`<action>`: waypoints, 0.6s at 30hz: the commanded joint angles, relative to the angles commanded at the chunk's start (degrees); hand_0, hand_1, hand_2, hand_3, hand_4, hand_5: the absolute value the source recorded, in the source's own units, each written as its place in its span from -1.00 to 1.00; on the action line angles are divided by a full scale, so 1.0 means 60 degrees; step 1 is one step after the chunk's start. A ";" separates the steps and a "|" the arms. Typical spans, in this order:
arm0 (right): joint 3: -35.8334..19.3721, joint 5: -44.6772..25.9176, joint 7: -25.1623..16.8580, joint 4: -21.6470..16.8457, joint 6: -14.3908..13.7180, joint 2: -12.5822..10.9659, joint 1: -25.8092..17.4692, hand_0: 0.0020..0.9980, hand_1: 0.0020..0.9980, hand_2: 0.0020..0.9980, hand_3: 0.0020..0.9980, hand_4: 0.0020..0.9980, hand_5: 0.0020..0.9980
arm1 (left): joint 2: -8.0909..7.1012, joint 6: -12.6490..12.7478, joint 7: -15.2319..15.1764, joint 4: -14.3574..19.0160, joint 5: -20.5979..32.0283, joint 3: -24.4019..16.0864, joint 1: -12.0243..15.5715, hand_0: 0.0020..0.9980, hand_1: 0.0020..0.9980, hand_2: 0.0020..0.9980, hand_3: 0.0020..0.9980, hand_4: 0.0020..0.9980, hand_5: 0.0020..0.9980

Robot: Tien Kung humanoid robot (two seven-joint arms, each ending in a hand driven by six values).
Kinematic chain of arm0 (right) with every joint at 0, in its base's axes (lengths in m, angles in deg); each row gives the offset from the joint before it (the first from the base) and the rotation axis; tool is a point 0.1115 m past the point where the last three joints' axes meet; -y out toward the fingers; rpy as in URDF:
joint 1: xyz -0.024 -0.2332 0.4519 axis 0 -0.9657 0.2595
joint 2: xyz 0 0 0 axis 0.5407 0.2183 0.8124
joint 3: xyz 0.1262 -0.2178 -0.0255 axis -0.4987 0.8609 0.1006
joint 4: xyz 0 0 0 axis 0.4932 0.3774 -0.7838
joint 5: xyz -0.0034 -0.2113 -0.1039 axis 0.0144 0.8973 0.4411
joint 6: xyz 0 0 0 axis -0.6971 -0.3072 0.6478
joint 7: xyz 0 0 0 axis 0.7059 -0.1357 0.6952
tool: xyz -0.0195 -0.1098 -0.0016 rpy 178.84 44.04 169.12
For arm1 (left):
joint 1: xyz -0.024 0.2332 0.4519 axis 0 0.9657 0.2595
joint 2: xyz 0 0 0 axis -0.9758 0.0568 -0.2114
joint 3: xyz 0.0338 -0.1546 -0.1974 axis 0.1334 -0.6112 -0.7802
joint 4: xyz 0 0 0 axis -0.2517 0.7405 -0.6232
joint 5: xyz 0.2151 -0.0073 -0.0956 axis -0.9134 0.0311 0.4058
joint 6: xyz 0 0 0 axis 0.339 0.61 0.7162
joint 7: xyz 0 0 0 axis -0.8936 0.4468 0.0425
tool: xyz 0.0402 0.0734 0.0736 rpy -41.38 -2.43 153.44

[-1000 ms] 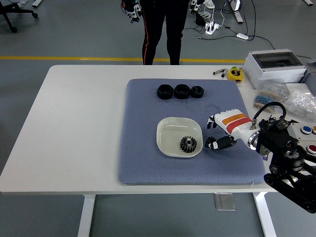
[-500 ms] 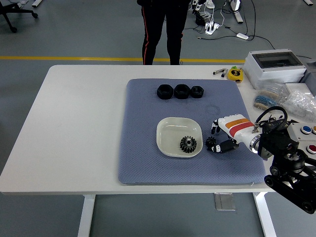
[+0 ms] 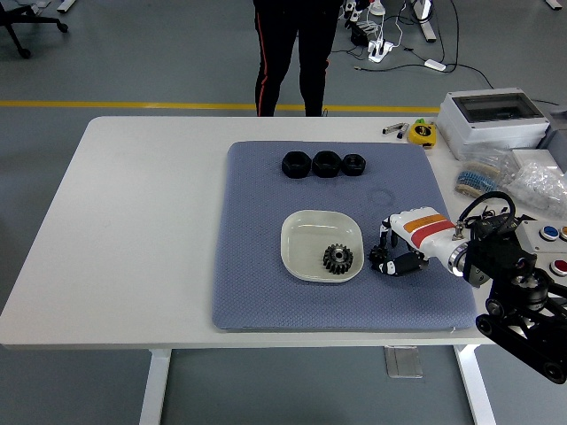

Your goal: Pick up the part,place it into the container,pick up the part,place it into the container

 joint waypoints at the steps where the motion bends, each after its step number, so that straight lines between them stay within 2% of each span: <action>1: 0.0008 0.0000 -0.0011 0.0006 -0.0019 0.0009 -0.0003 -0.77 -0.52 -0.12 0.02 0.68 -0.01 | 0.0001 -0.0002 0.0000 0.0000 -0.0006 -0.0003 -0.0001 0.34 0.27 0.40 0.23 0.25 0.30; 10: 0.0077 -0.0009 -0.0088 -0.0006 -0.0234 0.0035 0.0010 -0.80 -0.57 -0.17 0.01 0.61 -0.01 | 0.0003 -0.0019 0.0001 0.0001 -0.0057 -0.0030 -0.0012 0.34 0.27 0.40 0.23 0.25 0.30; 11: 0.0082 -0.0014 -0.0093 0.0001 -0.0253 0.0035 0.0009 -0.87 -0.64 -0.26 -0.01 0.55 0.00 | 0.0001 -0.0020 -0.0001 0.0002 -0.0057 -0.0027 -0.0014 0.34 0.27 0.40 0.24 0.25 0.30; 16: 0.0111 -0.0060 -0.0114 0.0063 -0.0266 0.0047 0.0005 -0.87 -0.64 -0.26 -0.01 0.55 0.00 | 0.0001 -0.0021 -0.0001 0.0002 -0.0066 -0.0029 -0.0022 0.34 0.27 0.40 0.24 0.25 0.30; 17: 0.0113 -0.0065 -0.0115 0.0068 -0.0263 0.0047 0.0004 -1.00 -0.75 -0.44 -0.02 0.51 0.00 | 0.0002 -0.0021 -0.0001 0.0002 -0.0065 -0.0030 -0.0023 0.34 0.27 0.40 0.24 0.25 0.30; 18: 0.0120 -0.0076 -0.0122 0.0080 -0.0244 0.0045 0.0001 -1.00 -0.75 -0.44 -0.02 0.51 0.00 | 0.0001 -0.0022 -0.0003 0.0002 -0.0065 -0.0026 -0.0024 0.34 0.27 0.40 0.24 0.25 0.30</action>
